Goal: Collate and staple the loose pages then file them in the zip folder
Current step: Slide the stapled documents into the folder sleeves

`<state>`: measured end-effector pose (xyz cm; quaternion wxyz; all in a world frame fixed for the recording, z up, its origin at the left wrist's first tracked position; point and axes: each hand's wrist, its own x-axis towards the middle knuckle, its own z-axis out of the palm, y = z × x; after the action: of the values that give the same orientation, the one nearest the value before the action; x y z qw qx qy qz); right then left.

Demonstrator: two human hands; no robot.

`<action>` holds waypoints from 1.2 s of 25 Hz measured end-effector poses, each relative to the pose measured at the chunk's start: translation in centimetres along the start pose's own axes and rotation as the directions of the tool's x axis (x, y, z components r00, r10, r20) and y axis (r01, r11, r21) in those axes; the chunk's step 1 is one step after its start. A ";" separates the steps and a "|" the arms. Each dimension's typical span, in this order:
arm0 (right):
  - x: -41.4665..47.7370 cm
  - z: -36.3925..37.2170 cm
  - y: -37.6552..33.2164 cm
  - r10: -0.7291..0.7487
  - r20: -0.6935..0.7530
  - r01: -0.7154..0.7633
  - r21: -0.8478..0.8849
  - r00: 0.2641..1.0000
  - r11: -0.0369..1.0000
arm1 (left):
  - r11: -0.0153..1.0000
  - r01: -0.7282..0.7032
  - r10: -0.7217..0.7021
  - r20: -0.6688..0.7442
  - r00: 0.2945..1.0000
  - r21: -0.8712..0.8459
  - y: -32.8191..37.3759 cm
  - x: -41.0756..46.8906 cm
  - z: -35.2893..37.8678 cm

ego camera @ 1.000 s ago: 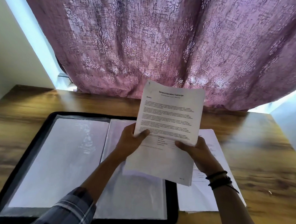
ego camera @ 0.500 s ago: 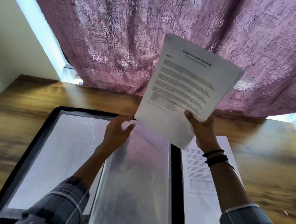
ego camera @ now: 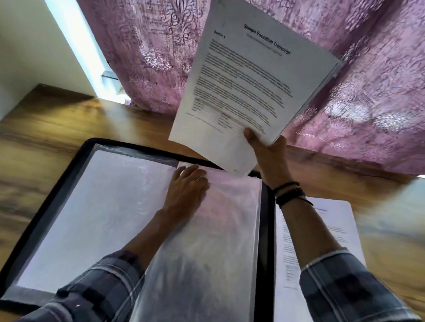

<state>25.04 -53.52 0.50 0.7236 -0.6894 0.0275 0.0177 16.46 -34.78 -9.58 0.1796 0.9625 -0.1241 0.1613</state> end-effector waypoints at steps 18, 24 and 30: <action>1.8 4.4 0.1 0.065 0.070 -0.073 0.124 0.995 0.990 | 0.964 -0.055 0.101 0.168 0.981 -0.258 -0.4 2.7 -3.4; 1.8 3.9 -0.5 -0.021 0.136 0.003 0.134 0.991 0.991 | 0.989 -0.028 0.047 0.126 0.991 -0.144 0.5 2.8 -2.6; 1.5 4.4 -0.2 -0.004 0.141 -0.013 0.118 0.990 0.993 | 0.993 -0.017 0.026 0.081 0.996 -0.113 1.3 2.7 -2.3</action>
<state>26.61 -49.16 0.81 0.7634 -0.6421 -0.0210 0.0662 17.93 -35.53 -6.16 0.2266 0.9552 -0.1506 0.1161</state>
